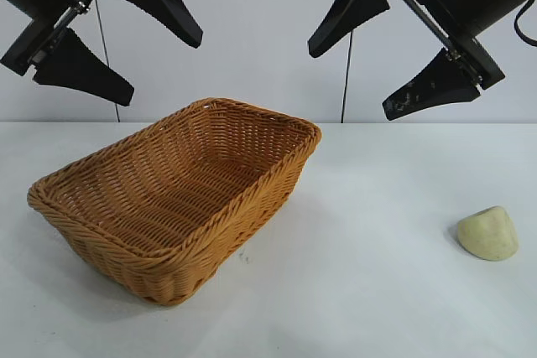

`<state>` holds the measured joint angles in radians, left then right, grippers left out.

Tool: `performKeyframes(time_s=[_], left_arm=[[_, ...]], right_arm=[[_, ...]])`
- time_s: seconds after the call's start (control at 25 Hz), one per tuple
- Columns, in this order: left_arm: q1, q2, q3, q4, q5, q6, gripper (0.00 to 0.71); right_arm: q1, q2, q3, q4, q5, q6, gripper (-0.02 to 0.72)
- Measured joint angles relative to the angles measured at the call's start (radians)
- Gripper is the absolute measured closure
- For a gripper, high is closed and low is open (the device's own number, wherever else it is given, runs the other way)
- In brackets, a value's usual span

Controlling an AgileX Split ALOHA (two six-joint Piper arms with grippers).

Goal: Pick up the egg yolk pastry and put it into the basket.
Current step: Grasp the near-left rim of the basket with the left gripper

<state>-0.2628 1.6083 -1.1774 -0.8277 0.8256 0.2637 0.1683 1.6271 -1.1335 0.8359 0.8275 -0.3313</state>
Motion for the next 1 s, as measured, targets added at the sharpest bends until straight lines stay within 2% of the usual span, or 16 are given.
performKeyframes(time_s=[0.2,0.48,0.76,1.0], left_arm=[[0.031,-0.055,0.0,0.07,0.023,-0.02,0.046],[0.034,-0.164,0.021,0.247,0.081,-0.198,0.046],[0.034,-0.321,0.2,0.32,0.072,-0.391,0.046],[0.034,-0.374,0.306,0.329,-0.035,-0.55,0.046]], right_arm=[[0.0,0.0,0.0,0.0,0.0,0.0,0.008],[0.0,0.0,0.0,0.0,0.0,0.0,0.008],[0.0,0.0,0.0,0.0,0.0,0.001,0.008],[0.0,0.0,0.0,0.0,0.0,0.001,0.008]])
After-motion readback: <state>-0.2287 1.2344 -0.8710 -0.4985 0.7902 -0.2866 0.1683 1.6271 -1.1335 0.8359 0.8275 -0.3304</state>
